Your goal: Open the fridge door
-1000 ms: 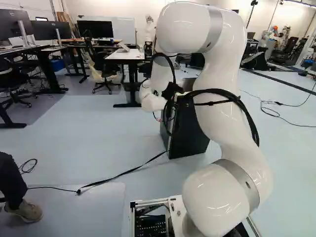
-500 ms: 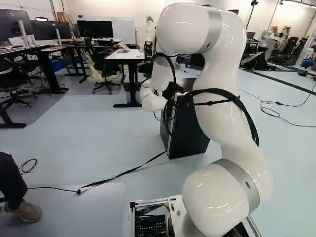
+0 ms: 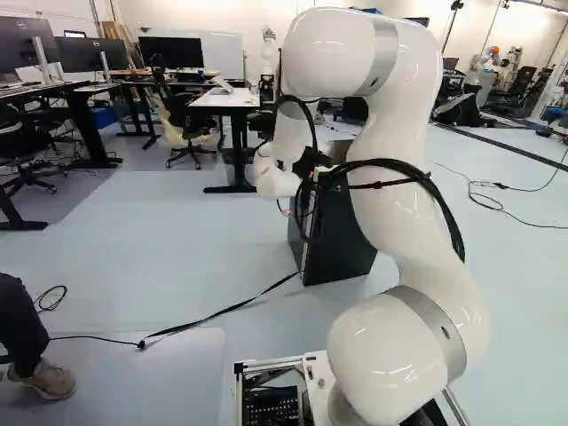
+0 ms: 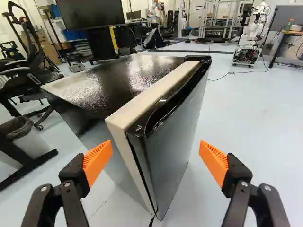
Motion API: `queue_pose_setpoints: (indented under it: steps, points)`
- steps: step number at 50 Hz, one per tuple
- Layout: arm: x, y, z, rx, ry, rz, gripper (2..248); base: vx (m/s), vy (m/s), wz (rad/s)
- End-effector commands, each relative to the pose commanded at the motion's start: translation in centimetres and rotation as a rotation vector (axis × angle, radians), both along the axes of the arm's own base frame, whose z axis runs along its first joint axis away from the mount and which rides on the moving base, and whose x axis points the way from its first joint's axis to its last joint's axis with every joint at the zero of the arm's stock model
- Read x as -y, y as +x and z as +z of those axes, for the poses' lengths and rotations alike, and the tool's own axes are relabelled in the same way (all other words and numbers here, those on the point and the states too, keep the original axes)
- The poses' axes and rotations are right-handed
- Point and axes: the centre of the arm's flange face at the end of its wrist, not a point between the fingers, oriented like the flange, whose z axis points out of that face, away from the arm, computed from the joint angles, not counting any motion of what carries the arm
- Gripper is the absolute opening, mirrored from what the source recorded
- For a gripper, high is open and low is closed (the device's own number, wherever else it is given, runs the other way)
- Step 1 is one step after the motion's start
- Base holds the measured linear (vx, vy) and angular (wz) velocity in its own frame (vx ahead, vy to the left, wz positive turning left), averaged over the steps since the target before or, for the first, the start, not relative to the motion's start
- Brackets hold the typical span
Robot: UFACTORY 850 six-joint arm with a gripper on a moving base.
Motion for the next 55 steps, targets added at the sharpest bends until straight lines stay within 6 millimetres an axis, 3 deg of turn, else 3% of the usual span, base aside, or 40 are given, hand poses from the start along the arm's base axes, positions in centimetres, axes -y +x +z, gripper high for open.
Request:
queue_pose_setpoints:
  steps: [55]
  points:
    - [1.7, -0.1, -0.1, -0.003, 0.01, -0.063, 247, 0.0, 0.0, 0.0]
